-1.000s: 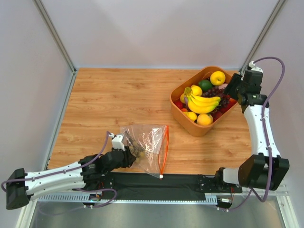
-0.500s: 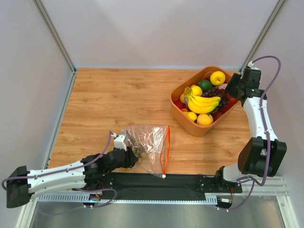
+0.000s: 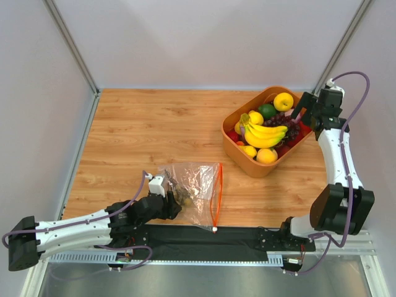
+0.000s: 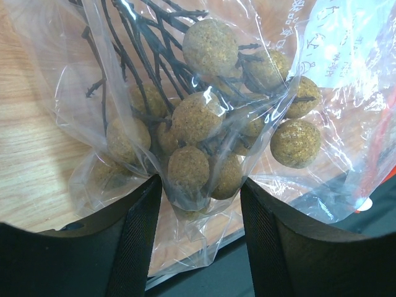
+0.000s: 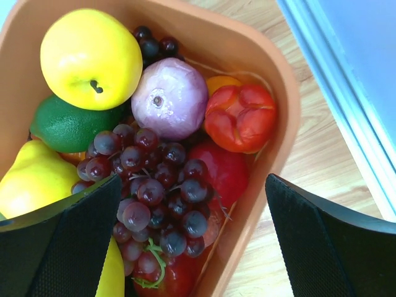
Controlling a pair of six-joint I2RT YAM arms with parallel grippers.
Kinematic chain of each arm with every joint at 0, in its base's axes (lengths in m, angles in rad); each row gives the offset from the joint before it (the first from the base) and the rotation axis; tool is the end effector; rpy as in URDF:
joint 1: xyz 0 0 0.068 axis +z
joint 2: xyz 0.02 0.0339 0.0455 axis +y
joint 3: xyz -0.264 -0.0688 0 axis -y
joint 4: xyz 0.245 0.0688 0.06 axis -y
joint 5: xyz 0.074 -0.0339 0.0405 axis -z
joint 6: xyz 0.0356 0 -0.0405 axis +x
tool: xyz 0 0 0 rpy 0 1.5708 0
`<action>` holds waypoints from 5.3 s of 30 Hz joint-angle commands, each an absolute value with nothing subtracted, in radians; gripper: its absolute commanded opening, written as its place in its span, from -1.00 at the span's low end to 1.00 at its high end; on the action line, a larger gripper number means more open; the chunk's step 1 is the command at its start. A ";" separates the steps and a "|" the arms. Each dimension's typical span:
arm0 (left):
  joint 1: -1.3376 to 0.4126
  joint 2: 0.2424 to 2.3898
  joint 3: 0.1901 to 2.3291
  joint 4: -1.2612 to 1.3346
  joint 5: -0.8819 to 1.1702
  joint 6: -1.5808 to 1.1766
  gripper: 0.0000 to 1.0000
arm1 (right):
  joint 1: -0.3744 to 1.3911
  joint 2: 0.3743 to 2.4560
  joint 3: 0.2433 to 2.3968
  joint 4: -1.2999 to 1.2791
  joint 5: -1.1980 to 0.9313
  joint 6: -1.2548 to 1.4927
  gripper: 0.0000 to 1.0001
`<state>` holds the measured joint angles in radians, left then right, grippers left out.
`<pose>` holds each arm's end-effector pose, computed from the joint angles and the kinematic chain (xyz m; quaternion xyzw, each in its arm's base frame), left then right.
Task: Open the zip-top bag and remove the fake food
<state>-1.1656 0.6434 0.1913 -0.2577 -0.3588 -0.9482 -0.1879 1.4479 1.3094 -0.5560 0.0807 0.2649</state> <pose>0.0654 -0.1208 0.1489 0.0230 0.8970 -0.2779 0.3431 0.3165 -0.0631 0.3310 0.2198 0.8779 -0.0202 0.4250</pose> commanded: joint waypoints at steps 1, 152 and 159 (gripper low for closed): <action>-1.167 0.640 0.189 -0.262 -0.341 -0.946 0.23 | -0.195 1.339 1.298 -0.494 0.129 0.258 1.00; -1.167 0.285 0.094 -0.215 -0.177 -0.824 0.18 | 1.261 1.117 0.360 0.246 0.324 0.594 -0.99; -1.169 0.406 0.061 0.035 -0.049 -0.807 0.50 | 1.261 1.137 0.359 0.248 0.333 0.600 -0.99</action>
